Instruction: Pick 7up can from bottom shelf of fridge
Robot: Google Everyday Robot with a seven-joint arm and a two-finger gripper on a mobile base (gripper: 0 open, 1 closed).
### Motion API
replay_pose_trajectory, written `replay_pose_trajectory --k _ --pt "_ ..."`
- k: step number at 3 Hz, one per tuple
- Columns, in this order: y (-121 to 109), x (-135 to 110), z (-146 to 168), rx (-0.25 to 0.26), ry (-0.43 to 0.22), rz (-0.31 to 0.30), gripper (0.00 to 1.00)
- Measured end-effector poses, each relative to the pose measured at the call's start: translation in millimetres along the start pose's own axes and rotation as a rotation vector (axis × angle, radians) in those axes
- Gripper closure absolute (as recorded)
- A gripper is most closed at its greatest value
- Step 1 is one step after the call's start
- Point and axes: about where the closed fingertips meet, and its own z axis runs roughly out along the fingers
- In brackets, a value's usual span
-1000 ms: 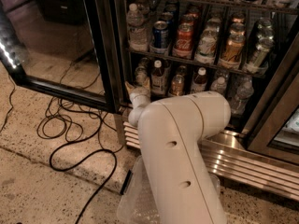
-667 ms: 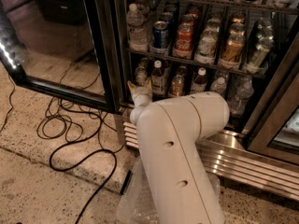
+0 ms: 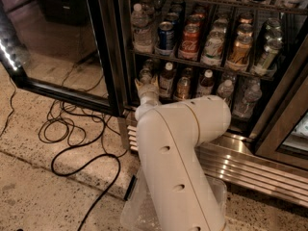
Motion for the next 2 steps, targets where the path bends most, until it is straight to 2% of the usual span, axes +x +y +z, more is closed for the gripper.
replay_pose_trajectory --k 1,2 --pt "0.1 -1.7 8.4 0.006 -0.002 0.002 0.31" --pt "1.4 -2.3 13.8 0.008 -0.001 0.004 0.5"
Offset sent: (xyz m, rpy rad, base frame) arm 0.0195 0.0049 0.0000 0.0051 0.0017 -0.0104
